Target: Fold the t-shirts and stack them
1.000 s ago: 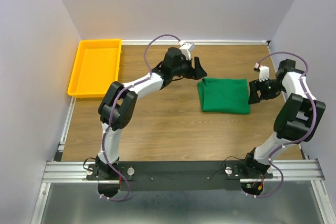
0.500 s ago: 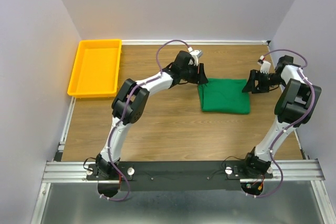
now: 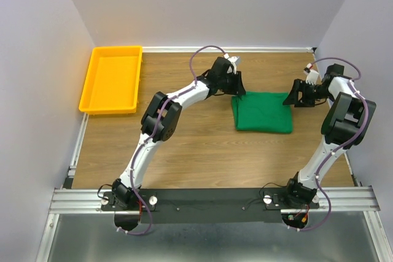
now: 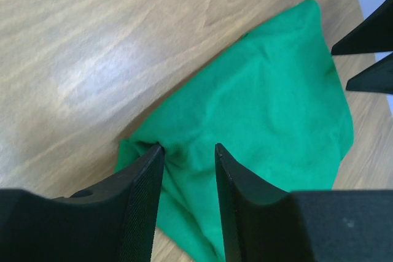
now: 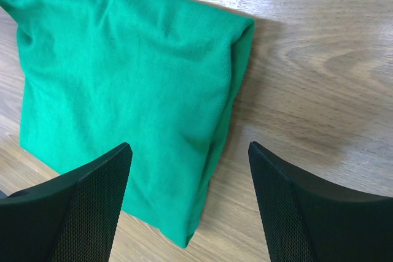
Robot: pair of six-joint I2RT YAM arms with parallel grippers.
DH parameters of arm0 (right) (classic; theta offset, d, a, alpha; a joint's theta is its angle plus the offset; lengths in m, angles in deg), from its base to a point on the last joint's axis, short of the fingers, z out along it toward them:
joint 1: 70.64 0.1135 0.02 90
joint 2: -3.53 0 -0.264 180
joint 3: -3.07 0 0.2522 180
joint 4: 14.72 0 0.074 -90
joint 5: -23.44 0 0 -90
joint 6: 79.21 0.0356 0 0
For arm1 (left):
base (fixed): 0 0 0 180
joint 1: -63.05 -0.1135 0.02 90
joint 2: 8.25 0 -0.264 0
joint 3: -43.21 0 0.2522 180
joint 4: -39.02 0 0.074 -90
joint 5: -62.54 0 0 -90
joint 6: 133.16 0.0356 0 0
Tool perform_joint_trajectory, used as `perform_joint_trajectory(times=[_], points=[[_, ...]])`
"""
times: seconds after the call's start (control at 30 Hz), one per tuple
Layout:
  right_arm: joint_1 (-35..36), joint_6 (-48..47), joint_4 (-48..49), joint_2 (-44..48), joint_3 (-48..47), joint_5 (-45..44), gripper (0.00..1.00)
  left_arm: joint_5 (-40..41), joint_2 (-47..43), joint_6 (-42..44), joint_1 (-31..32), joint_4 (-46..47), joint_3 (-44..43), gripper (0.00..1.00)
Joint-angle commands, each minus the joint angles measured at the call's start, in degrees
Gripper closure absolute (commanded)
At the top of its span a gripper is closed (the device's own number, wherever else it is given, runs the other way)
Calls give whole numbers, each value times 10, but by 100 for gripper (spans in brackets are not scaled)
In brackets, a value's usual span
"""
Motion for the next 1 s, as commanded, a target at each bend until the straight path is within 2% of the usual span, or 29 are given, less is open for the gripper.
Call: perform_joint_trajectory(times=[0.0,0.13,0.27,0.4,0.47,0.63,0.77,0.97], points=[[-5,10,14,25,10,13,16,8,33,-14,3,-20,-41,56],[-9,11,18,31,16,9,16,6,52,-17,3,-36,-64,64],[-15,20,27,33,17,5,16,-1,53,-21,3,-32,-64,78],[-17,27,32,36,20,5,16,-3,47,-22,3,-26,-60,83],[-18,29,34,38,22,5,16,-2,39,-22,2,-23,-51,100],[-21,39,43,41,25,-3,16,14,-22,-35,0,22,23,100],[-20,61,66,45,35,-16,16,25,-112,-54,-3,93,140,100],[-21,88,92,40,39,-9,17,26,-172,-78,-4,145,214,100]])
